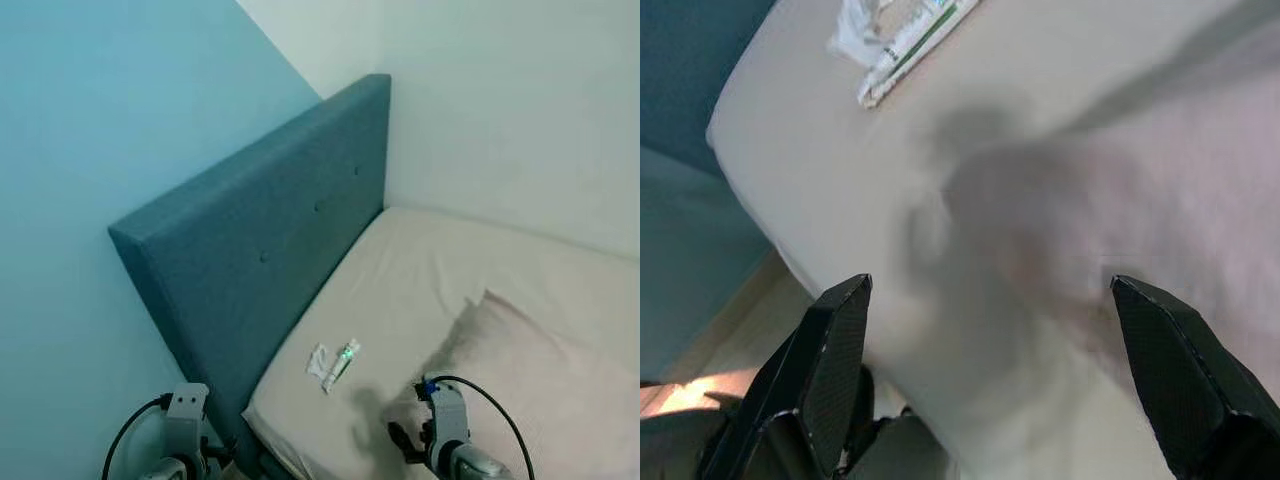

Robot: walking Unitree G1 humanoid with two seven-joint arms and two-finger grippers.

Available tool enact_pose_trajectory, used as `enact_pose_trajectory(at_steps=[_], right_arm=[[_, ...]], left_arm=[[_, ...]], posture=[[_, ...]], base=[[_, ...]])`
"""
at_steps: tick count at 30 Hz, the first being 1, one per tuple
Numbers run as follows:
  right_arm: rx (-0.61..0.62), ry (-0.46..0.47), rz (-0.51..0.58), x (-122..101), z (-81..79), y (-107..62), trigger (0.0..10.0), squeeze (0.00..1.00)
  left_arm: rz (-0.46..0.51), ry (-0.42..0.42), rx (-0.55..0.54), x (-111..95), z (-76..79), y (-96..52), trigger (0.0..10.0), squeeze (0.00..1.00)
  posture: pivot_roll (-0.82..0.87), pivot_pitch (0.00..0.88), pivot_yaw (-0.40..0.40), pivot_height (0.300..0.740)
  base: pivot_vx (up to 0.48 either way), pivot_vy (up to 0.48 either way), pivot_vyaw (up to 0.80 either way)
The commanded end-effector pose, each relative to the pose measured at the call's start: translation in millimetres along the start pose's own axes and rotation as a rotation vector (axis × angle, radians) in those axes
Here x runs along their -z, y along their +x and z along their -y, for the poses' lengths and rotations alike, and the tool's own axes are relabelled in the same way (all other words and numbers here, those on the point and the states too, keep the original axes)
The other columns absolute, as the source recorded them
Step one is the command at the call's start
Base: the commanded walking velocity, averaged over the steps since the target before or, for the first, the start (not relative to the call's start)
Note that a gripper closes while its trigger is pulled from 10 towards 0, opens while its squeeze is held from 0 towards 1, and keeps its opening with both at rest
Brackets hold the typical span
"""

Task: Clean up the room

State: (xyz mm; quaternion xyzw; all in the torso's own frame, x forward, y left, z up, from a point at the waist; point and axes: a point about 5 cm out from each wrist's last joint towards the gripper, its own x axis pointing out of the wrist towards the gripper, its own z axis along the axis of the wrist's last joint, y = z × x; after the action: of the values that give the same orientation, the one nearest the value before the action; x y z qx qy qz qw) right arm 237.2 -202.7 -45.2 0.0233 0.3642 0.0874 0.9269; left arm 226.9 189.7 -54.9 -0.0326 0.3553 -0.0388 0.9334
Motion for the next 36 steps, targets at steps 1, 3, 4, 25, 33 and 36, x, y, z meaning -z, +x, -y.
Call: enact_pose_trajectory(at_steps=[1, 3, 4, 25, 33, 36], right_arm=[[-0.018, -0.004, 0.02, -1.7, -4.5, 1.3, 10.0, 0.0], [-0.027, -0.008, 0.032, -4.0, -5.1, 1.6, 10.0, 0.0], [-0.023, -0.006, 0.036, -5.4, -4.7, 1.8, 10.0, 0.0], [-0.025, 0.007, 0.058, -8.5, -2.7, 1.2, 10.0, 0.0], [0.044, -0.005, 0.081, -22.2, 5.9, 2.3, 10.0, 0.0], [0.113, -0.007, 0.151, -45.5, 18.9, 1.0, 10.0, 0.0]], left_arm=[[-0.014, 0.003, -0.033, 1.3, -11.1, -2.7, 10.0, 0.0], [-0.019, 0.018, -0.045, 1.2, -11.9, -2.6, 10.0, 0.0], [-0.018, 0.016, -0.049, 0.9, -12.1, -2.5, 10.0, 0.0], [-0.015, 0.054, -0.044, 0.7, -7.6, -1.5, 10.0, 0.0], [0.02, 0.051, -0.019, -8.2, -0.8, 2.1, 10.0, 0.0], [0.105, 0.037, 0.053, -29.7, 13.3, 8.4, 10.0, 0.0]], posture=[[-0.09, 0.031, 0.063, 0.716], [-0.1, 0.033, 0.064, 0.716], [-0.1, 0.033, 0.064, 0.716], [-0.1, 0.039, 0.063, 0.716], [-0.11, 0.042, 0.058, 0.716], [-0.11, 0.05, 0.057, 0.706]], base=[[0.0, 0.0, 0.0], [0.0, 0.454, 0.76], [0.0, 0.45, 0.48], [0.0, 0.064, 0.32], [0.0, 0.0, 0.0], [0.0, 0.0, 0.0]])
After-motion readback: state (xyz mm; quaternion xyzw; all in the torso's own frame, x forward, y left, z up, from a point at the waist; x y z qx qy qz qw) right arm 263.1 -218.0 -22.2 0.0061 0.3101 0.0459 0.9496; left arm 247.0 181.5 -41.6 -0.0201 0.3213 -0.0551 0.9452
